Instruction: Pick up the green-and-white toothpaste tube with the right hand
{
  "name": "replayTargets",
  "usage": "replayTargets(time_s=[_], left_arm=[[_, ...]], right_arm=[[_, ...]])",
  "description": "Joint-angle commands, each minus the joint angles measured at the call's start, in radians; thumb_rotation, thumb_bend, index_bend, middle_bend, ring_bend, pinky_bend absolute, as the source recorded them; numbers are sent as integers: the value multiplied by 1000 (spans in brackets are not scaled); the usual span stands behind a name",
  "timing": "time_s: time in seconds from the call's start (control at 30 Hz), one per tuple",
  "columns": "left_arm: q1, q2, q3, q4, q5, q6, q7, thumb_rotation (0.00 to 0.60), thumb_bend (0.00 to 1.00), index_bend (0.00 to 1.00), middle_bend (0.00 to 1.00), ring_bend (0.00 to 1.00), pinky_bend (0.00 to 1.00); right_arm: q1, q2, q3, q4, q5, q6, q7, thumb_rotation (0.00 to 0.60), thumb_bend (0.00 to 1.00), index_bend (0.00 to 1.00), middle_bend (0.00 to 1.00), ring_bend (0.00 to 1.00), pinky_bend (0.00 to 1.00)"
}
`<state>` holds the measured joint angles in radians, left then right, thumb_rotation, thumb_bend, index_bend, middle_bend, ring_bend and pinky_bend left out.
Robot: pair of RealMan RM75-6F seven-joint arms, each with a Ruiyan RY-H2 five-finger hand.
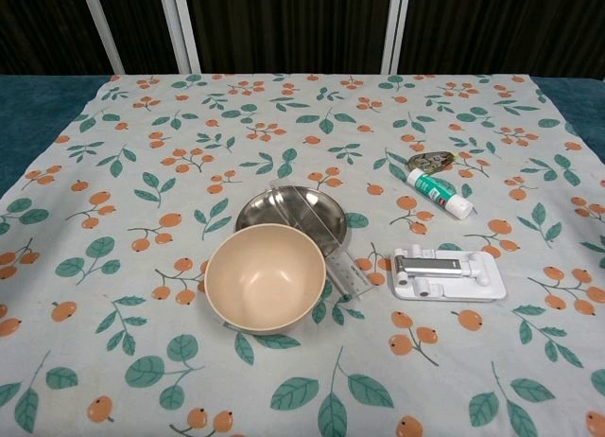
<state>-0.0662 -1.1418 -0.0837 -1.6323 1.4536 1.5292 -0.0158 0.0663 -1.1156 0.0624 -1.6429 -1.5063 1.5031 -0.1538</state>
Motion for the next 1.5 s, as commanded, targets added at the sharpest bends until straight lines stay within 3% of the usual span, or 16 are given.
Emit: replayTargets(time_s=[0.03, 1.17, 1.5], left_arm=[[0, 0, -1, -3, -2, -1, 3, 600, 444, 139, 13, 33, 0], [0, -13, 2, -3, -8, -5, 19, 600, 443, 138, 15, 33, 0], [1, -8, -2, -7, -12, -4, 14, 600, 445, 138, 21, 33, 0]], right_arm=[[0, 0, 0, 1, 1, -2, 0, 600, 189, 145, 52, 185, 242], [11, -12, 0, -13, 40, -49, 4, 600, 178, 145, 55, 167, 242], [146, -37, 108, -61, 283, -242, -200, 600, 176, 146, 115, 169, 242]])
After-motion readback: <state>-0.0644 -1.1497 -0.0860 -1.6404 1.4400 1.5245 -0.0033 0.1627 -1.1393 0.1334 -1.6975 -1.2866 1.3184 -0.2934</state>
